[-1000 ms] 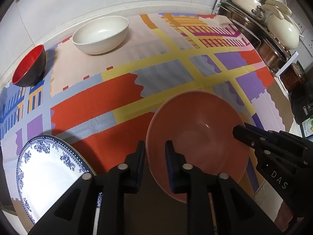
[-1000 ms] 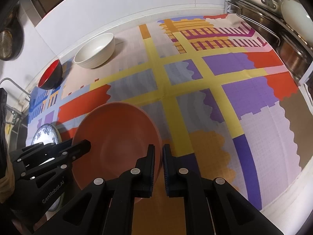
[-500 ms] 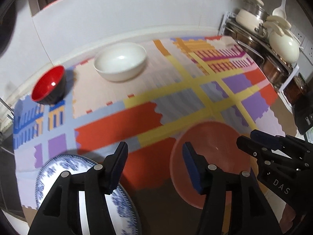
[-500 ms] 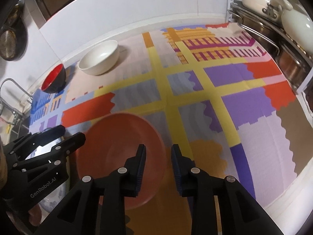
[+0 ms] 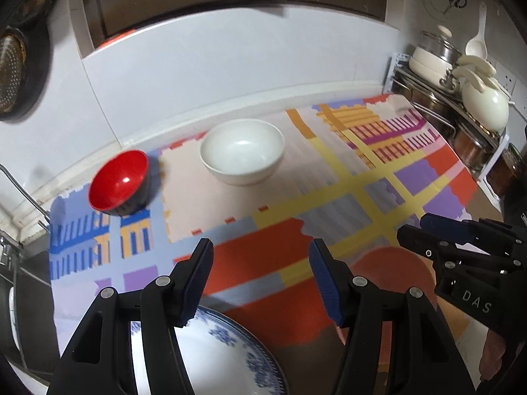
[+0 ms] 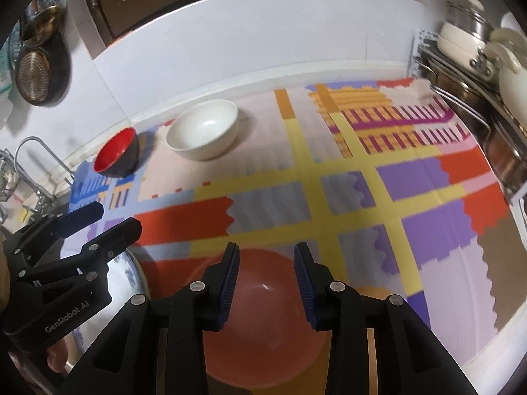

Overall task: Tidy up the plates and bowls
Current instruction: 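Move both tools toward the white bowl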

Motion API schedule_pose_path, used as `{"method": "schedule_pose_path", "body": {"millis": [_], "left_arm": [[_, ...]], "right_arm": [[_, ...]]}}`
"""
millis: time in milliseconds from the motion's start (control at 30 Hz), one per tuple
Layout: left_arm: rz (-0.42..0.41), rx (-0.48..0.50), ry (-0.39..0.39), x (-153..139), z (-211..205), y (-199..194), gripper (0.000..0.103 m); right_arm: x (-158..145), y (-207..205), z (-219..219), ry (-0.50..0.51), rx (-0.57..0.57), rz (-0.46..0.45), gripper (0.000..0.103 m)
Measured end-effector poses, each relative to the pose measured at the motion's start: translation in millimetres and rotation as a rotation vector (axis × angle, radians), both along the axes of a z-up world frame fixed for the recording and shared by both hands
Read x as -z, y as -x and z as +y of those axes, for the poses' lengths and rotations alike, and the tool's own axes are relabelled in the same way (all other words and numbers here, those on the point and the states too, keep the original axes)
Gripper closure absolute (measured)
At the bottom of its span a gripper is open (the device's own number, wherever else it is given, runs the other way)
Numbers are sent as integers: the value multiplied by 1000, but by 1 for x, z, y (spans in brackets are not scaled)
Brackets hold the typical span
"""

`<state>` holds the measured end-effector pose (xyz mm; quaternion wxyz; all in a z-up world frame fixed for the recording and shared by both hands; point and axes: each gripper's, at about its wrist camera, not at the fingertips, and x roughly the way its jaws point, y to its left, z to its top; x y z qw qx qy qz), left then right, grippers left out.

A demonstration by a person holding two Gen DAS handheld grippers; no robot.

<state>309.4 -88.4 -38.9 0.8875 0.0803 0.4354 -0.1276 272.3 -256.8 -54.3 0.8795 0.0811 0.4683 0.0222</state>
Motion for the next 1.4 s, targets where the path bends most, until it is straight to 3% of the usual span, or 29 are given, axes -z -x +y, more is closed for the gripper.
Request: {"method": "schedule_pose_path", "body": {"millis": [833, 1400], "left_arm": [[-94, -67, -35, -19, 38, -81, 44], [-16, -71, -43, 16, 44, -155, 44]], "right_arm": [[-27, -93, 36, 23, -72, -97, 67], [-3, -169, 50, 34, -122, -34, 67]]}}
